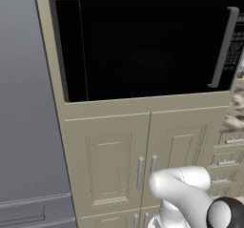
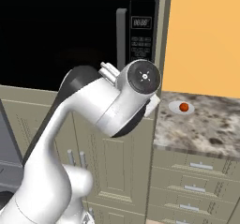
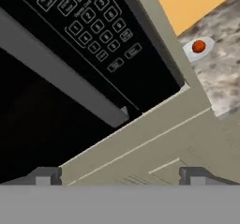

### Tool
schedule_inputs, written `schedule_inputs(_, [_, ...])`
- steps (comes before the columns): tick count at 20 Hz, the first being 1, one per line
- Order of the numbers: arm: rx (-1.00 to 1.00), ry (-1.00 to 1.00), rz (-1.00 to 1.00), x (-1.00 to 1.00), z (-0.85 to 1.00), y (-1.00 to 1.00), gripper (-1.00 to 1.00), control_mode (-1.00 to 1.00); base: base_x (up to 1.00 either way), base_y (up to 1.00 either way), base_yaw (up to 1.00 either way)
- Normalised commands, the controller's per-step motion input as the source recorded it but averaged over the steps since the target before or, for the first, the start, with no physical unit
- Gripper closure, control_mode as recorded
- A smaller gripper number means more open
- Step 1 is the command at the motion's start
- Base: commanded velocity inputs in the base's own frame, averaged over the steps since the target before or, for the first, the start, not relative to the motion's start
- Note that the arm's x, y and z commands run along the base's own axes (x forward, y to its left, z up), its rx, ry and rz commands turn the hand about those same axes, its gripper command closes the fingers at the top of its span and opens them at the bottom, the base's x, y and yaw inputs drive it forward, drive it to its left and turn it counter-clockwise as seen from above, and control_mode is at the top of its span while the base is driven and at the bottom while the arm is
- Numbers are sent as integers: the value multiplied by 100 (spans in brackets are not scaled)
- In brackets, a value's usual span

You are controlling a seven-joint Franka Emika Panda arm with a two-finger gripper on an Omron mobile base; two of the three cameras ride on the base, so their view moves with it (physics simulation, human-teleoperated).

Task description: Remove the apple from the bowl and place it on the small plate. Then place the bowl with only the steak in the microwave, close the door, and press the start button to microwave the steak.

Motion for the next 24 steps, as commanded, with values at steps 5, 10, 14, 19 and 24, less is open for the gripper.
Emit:
schedule_inputs(5, [-15, -40, 44, -8, -21, -16, -100, -100, 0, 0, 0])
schedule_inputs(10, [-5, -53, 38, 13, -4, 24, -100, -100, 0, 0, 0])
schedule_inputs(14, [-14, -48, 22, 11, 0, 32, -100, -100, 0, 0, 0])
schedule_inputs(19, [-16, -24, 13, 27, 2, 0, -100, -100, 0, 0, 0])
schedule_inputs(24, [-10, -20, 1, 15, 15, -14, -100, -100, 0, 0, 0])
